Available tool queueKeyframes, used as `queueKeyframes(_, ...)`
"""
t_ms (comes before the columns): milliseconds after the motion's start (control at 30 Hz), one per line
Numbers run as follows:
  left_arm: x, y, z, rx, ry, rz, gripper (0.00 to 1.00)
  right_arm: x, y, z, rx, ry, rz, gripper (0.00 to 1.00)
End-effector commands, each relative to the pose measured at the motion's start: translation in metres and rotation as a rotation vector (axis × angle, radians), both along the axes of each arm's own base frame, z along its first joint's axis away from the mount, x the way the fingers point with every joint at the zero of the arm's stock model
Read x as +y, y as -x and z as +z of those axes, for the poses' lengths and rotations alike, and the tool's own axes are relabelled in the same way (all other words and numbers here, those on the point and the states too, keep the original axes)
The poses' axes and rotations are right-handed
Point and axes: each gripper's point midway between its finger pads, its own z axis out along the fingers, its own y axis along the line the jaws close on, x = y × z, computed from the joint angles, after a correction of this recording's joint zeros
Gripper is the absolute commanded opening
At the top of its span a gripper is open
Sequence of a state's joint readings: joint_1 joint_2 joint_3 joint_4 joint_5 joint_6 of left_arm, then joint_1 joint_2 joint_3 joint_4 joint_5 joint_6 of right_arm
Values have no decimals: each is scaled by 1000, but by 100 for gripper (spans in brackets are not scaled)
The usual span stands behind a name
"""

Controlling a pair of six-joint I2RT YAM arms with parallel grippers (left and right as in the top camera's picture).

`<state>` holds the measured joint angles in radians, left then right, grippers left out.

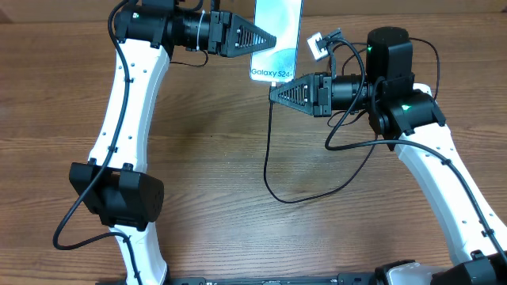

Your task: Plug charger to phone and switch on socket

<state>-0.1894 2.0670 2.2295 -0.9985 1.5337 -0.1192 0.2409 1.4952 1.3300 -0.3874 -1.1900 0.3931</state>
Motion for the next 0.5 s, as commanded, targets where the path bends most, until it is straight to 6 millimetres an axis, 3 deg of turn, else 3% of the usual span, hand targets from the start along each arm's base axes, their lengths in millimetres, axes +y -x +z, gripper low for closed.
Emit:
queueKeyframes(0,-4,12,12,-48,46,-47,4,0,1,10,-30,-7,-2,4)
queueKeyframes(467,-4,12,12,-43,45,-47,4,0,3,8,-7,-3,-2,4)
